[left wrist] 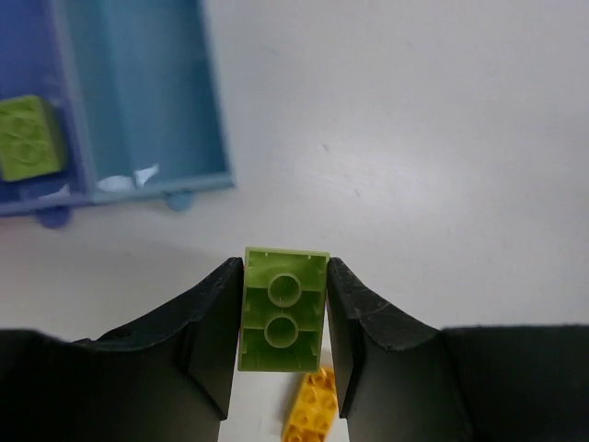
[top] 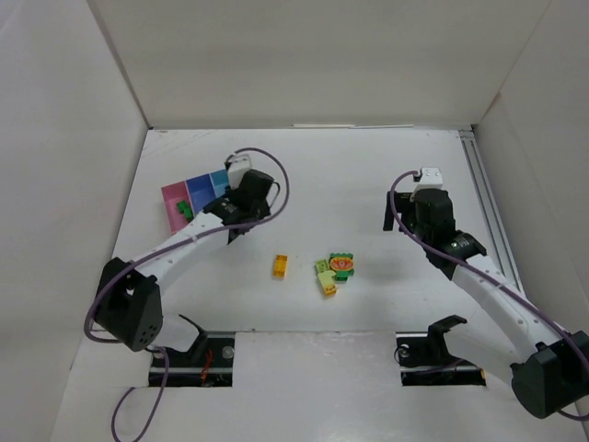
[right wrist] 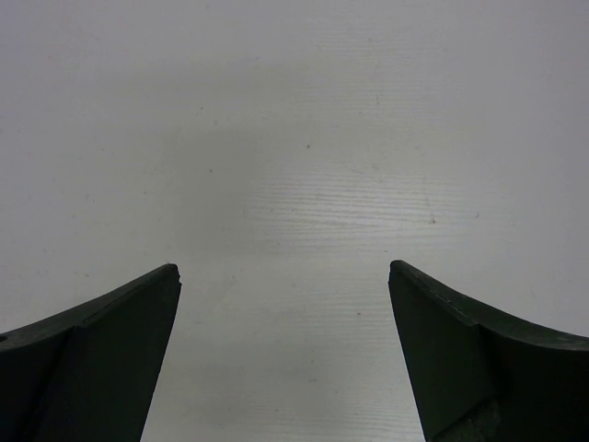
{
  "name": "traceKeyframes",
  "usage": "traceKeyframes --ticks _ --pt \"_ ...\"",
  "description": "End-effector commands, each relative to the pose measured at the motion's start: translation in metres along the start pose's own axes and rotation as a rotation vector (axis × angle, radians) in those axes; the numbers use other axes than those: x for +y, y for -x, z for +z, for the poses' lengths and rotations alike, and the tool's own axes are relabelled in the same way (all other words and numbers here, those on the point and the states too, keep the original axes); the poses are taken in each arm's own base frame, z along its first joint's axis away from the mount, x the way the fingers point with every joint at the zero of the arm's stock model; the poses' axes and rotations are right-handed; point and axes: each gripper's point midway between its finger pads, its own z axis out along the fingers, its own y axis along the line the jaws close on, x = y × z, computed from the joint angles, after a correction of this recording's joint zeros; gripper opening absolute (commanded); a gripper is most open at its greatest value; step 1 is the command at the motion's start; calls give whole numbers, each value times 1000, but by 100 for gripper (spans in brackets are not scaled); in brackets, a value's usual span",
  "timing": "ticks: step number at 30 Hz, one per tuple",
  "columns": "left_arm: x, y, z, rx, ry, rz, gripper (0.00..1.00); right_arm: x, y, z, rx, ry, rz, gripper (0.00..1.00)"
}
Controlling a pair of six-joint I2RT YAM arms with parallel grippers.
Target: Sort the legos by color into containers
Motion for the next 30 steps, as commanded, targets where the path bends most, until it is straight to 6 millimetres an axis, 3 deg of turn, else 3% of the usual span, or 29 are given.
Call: traceKeyframes --ticks 1,3,6,7,10,13,15,19,21,24,26,30 --pt "46 44 4 -64 127 -151 18 -4 20 -7 -64 -10 15 100" --pt "68 71 5 -122 148 -237 18 -4 20 -7 -64 -10 15 100" --pt "82 82 17 -148 134 -295 18 -7 15 -5 -44 -26 8 100" --pt "96 86 24 -149 164 -321 18 -7 14 -4 -33 -29 5 100" --pt "126 84 36 -135 274 -362 18 -11 9 -5 -16 -52 6 100" --pt "135 87 48 -129 304 -367 18 -11 12 -7 -26 -50 10 100" --pt "147 89 52 -110 333 -382 28 -12 10 -8 -17 -52 7 100" --pt "157 88 59 -102 352 -401 34 -12 7 -11 -6 -42 -5 100" --pt "156 84 62 -86 349 -398 41 -2 1 -10 2 25 -42 97" --pt "155 85 64 -86 349 -398 42 21 0 -16 -2 152 -116 97" --pt "155 88 62 -94 345 -400 71 40 -1 -23 -10 220 -153 96" --pt "153 93 48 -124 316 -404 81 74 -10 -31 8 302 -232 96"
